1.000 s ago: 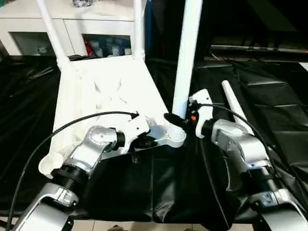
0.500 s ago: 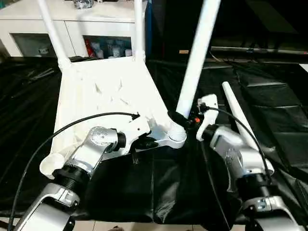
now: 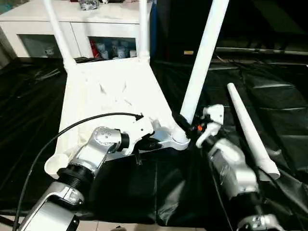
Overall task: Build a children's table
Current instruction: Insert table leg to table base
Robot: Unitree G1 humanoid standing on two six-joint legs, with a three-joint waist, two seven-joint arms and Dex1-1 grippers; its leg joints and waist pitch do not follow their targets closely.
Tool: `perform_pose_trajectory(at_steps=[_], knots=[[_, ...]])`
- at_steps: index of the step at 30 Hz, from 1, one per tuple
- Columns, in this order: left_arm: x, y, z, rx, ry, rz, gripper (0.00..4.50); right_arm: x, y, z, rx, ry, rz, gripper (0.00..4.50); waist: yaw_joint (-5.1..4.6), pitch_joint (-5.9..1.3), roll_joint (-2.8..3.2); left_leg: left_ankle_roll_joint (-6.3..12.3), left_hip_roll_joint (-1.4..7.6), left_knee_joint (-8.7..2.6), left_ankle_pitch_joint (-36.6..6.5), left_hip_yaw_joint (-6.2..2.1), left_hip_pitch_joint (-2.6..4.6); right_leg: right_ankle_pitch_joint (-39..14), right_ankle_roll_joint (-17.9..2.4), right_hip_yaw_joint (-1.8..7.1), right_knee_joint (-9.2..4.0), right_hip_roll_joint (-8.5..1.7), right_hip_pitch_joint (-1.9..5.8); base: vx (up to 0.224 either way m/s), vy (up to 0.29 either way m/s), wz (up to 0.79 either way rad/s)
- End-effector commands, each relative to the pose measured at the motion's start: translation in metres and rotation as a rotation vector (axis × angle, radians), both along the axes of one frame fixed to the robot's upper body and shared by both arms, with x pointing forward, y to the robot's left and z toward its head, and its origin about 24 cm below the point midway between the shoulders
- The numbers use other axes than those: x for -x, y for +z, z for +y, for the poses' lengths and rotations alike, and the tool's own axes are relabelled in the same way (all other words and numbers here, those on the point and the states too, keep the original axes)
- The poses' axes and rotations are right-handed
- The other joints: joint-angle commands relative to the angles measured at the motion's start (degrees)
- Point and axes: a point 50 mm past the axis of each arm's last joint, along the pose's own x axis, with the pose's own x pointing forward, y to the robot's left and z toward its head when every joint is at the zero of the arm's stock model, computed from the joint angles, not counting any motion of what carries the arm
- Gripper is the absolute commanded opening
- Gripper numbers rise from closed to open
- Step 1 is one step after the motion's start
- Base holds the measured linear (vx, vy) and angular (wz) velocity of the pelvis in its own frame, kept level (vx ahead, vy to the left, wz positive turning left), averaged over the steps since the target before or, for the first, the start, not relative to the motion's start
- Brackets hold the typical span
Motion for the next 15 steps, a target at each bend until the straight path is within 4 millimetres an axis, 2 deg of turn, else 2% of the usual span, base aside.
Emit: perform_pose_trajectory(at_steps=[1, 3, 10, 15], knots=[[-0.006, 0.009, 0.006, 0.026, 0.02, -0.038, 0.0, 0.011, -0.03, -0.018, 0.028, -0.107, 0.108, 1.88, -0.32, -3.24, 0.61, 0.83, 2.46, -4.52, -12.8, -0.75, 0.53, -10.4, -11.9, 2.52, -4.52, -4.55, 2.74, 0.0, 0.0, 0.0], [-0.005, 0.008, 0.007, 0.023, 0.019, -0.036, 0.0, 0.013, -0.031, -0.02, 0.011, -0.133, 0.094, 1.88, -0.34, -3.22, 0.42, 0.87, 2.45, -4.61, -13.1, -0.79, 0.46, -10.8, -11.7, 2.52, -4.53, -4.54, 2.87, 0.0, 0.0, 0.0], [-0.004, 0.008, 0.012, 0.012, 0.023, -0.037, 0.0, 0.017, -0.036, -0.031, -0.047, -0.229, 0.082, 1.88, -0.29, -3.11, 0.75, 1.03, 2.56, -4.85, -14.0, -0.88, 0.49, -11.8, -11.7, 2.57, -4.71, -4.59, 2.73, 0.0, 0.0, 0.0], [-0.004, 0.008, 0.014, 0.006, 0.025, -0.04, 0.0, 0.022, -0.039, -0.03, -0.036, -0.22, 0.073, 1.88, -0.23, -3.09, 0.75, 1.14, 2.58, -4.96, -14.2, -0.88, 0.46, -11.5, -11.8, 2.54, -4.74, -4.63, 2.77, 0.0, 0.0, 0.0]])
